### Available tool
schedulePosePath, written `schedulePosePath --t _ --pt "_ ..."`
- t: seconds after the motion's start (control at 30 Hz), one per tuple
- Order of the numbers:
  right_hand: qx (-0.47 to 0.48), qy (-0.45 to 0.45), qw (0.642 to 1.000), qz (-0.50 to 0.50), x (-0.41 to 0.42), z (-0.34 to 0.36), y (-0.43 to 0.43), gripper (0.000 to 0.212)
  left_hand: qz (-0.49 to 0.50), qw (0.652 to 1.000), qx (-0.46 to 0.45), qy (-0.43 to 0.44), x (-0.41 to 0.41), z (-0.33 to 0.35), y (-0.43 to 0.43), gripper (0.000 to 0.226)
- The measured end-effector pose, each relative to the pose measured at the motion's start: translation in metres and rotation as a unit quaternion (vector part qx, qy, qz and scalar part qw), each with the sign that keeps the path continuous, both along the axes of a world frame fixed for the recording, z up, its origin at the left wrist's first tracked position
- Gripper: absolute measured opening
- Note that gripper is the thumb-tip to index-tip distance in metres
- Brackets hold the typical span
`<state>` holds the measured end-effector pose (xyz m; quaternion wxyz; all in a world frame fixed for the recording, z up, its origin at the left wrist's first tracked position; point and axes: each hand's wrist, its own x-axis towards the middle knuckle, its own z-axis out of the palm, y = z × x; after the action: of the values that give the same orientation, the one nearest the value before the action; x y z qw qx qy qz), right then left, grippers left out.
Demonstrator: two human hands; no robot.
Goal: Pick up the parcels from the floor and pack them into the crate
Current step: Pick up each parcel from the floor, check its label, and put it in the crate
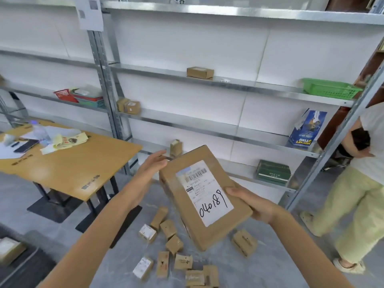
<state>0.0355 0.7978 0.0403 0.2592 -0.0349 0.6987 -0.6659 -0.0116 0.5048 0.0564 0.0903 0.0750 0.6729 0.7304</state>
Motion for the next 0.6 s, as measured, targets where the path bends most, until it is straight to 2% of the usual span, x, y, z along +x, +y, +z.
schedulePosePath --t 0.07,0.17,0.3,0.4,0.53,0.6 --pt "-0.039 0.010 0.998 -0.050 0.000 -0.011 -0.036 0.066 0.055 0.998 0.003 0.007 0.014 -0.002 -0.022 0.076" --pt "-0.106 0.004 0.989 -0.101 0.004 -0.025 -0.096 0.054 0.038 0.999 0.000 0.010 0.046 -0.016 -0.043 0.072" --pt "-0.135 0.008 0.983 -0.125 0.010 -0.042 -0.168 0.065 -0.009 1.000 -0.018 0.002 0.067 -0.033 -0.073 0.054" --pt "-0.139 0.026 0.980 -0.142 0.015 -0.046 -0.214 0.062 -0.005 1.000 0.003 0.000 0.070 -0.033 -0.111 0.044" --pt "-0.141 0.049 0.976 -0.158 0.017 -0.043 -0.267 0.068 0.013 0.999 0.023 -0.024 0.078 -0.039 -0.163 0.045" --pt "-0.142 0.047 0.976 -0.157 0.015 -0.041 -0.294 0.068 0.034 0.999 0.015 -0.024 0.085 -0.042 -0.189 0.057"
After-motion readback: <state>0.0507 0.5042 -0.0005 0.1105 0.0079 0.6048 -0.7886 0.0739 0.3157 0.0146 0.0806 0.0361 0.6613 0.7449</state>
